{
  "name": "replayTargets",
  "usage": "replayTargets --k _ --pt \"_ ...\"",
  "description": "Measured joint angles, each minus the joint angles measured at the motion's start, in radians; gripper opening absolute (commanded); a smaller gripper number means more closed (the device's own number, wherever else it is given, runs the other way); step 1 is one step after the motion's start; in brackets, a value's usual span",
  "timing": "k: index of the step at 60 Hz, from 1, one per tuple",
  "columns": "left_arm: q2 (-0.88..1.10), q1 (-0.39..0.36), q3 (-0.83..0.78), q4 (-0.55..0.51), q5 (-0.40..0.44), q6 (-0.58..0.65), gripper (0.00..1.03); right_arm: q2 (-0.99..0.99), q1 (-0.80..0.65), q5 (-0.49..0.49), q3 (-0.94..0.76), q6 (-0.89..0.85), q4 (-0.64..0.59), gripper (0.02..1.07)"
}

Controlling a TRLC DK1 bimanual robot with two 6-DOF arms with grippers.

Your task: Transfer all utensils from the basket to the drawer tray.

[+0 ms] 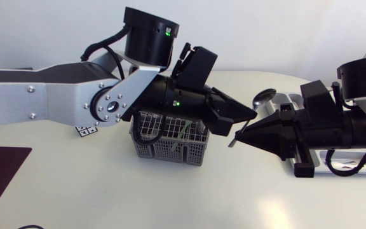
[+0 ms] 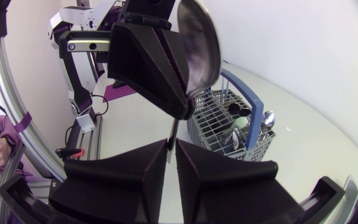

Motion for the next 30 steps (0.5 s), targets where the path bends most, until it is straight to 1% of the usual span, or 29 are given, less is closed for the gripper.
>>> replayTargets --k 11,14,16,22,24,26,30 --pt "0.0 0.0 -0.002 0.007 0.005 0.0 0.03 0.0 -0.001 -0.006 0.009 0.011 0.0 0.12" --pt "0.0 0.0 -0.002 0.008 0.009 0.0 0.03 0.0 -0.001 -0.009 0.009 0.02 -0.001 0.11" --pt "0.0 0.0 -0.002 0.008 0.011 0.0 0.03 0.0 -0.001 -0.01 0.009 0.024 -0.001 0.08" --pt "-0.001 0.0 -0.002 0.007 0.018 0.0 0.04 0.0 -0.001 -0.023 0.011 0.031 -0.005 0.08" --pt "-0.001 0.0 -0.002 0.008 0.018 0.0 0.08 0.0 -0.001 -0.024 0.012 0.034 -0.005 0.08" --pt "-0.002 0.0 -0.002 0.008 0.019 0.0 0.14 0.002 -0.001 -0.024 0.014 0.034 -0.007 0.08" --pt "-0.003 0.0 -0.002 0.007 0.019 -0.001 0.33 0.009 -0.001 -0.024 0.019 0.036 -0.007 0.08"
